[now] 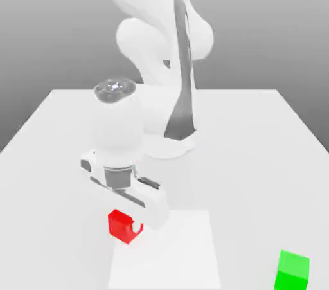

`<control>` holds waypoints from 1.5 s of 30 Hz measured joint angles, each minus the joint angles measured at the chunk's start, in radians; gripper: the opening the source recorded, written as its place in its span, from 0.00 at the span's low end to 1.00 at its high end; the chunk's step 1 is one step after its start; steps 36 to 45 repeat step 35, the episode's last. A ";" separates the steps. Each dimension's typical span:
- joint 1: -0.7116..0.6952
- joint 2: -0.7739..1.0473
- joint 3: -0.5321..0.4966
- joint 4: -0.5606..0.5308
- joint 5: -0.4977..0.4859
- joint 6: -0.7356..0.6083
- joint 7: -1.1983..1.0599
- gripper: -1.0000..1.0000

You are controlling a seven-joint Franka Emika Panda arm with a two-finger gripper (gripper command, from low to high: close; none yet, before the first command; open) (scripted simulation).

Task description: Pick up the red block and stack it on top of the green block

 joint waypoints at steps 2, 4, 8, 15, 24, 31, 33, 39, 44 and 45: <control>0.000 -0.049 -0.004 -0.008 -0.016 -0.042 0.012 0.00; -0.003 -0.095 -0.004 -0.016 -0.026 -0.082 0.021 0.00; 0.038 -0.103 0.035 0.034 -0.072 -0.140 -0.020 0.00; 0.155 -0.032 0.116 0.185 -0.130 -0.224 -0.180 0.00; 0.261 0.070 0.270 0.382 -0.144 -0.329 -0.433 0.00; 0.330 0.226 0.306 0.472 -0.193 -0.267 -0.510 0.00; 0.338 0.251 0.298 0.474 -0.204 -0.246 -0.503 1.00; 0.338 0.251 0.298 0.474 -0.204 -0.246 -0.503 1.00; 0.338 0.251 0.298 0.474 -0.204 -0.246 -0.503 1.00; 0.338 0.251 0.298 0.474 -0.204 -0.246 -0.503 1.00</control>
